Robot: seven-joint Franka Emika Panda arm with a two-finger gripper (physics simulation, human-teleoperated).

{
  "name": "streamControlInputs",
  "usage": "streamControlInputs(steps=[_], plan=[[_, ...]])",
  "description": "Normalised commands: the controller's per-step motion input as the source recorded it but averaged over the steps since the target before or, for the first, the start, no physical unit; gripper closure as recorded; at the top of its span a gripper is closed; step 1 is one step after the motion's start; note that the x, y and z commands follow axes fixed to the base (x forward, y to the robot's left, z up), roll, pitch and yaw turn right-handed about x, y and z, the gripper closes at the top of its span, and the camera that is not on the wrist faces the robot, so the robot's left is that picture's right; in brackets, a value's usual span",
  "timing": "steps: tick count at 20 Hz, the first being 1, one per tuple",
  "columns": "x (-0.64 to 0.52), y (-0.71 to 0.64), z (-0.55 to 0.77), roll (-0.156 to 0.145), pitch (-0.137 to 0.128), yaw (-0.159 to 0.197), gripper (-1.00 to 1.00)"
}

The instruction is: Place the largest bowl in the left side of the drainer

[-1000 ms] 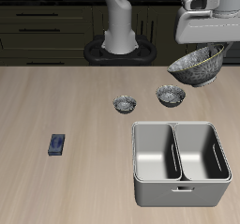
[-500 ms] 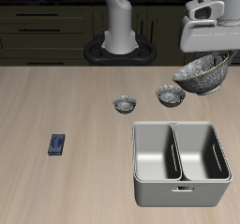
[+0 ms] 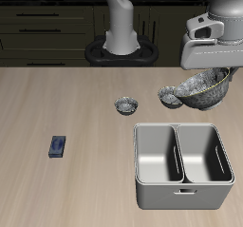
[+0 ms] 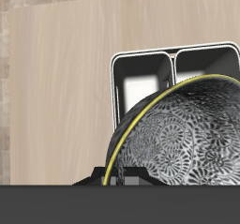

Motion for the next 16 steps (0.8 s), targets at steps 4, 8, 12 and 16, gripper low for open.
streamControlInputs(steps=[4, 8, 12, 16], plan=[[0.12, -0.17, -0.18, -0.012, 0.024, -0.009, 1.0], [0.02, -0.02, -0.19, 0.002, 0.019, 0.003, 1.0], [0.07, 0.05, -0.27, 0.023, 0.034, 0.006, 1.0], [0.05, 0.03, -0.21, 0.008, 0.021, -0.004, 1.0]])
